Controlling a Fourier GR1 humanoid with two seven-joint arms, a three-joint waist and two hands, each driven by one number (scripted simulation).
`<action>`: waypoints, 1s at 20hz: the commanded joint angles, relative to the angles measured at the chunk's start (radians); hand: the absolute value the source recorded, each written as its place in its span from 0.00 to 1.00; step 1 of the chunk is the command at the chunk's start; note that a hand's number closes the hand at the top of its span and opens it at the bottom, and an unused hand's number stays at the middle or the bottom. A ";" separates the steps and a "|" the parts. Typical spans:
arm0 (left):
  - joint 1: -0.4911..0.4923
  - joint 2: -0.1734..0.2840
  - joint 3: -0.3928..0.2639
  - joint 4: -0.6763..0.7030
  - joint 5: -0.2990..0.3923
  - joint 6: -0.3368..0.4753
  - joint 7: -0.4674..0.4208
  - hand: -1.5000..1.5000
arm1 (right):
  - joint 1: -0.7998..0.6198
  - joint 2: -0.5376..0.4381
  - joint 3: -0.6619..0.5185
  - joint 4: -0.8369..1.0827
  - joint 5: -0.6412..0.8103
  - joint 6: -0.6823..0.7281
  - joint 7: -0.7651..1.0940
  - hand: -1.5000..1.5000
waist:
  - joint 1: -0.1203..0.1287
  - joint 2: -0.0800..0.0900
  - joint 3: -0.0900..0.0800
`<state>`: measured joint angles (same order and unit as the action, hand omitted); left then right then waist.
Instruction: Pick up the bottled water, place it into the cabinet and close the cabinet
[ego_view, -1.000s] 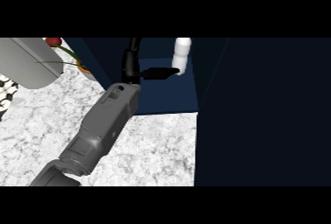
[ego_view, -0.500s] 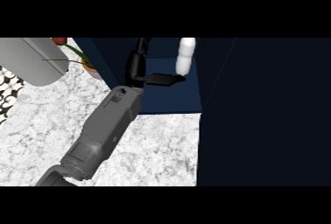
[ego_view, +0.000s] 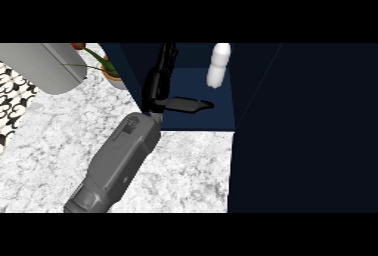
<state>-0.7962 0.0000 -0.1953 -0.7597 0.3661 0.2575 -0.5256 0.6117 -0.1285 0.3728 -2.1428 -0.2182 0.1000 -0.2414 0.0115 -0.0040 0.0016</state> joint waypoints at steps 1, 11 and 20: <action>0.191 0.023 -0.022 -0.231 0.023 0.014 0.054 0.00 | 0.025 0.018 0.037 -0.019 0.033 -0.027 -0.009 0.00 | 0.025 -0.014 -0.001; 0.582 0.104 -0.188 -0.880 0.004 0.095 0.244 0.00 | 0.019 -0.005 0.031 0.012 0.013 0.000 -0.030 0.00 | 0.021 -0.010 0.000; 0.923 0.205 -0.345 -1.267 -0.040 0.090 0.294 0.00 | -0.005 -0.074 0.134 -0.021 0.163 0.022 0.010 1.00 | 0.003 -0.002 -0.002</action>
<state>-0.0025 0.1449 -0.4945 -1.8660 0.3344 0.3599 -0.2539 0.6232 -0.1834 0.4538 -2.1731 -0.1246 0.1096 -0.2345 0.0153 -0.0073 0.0003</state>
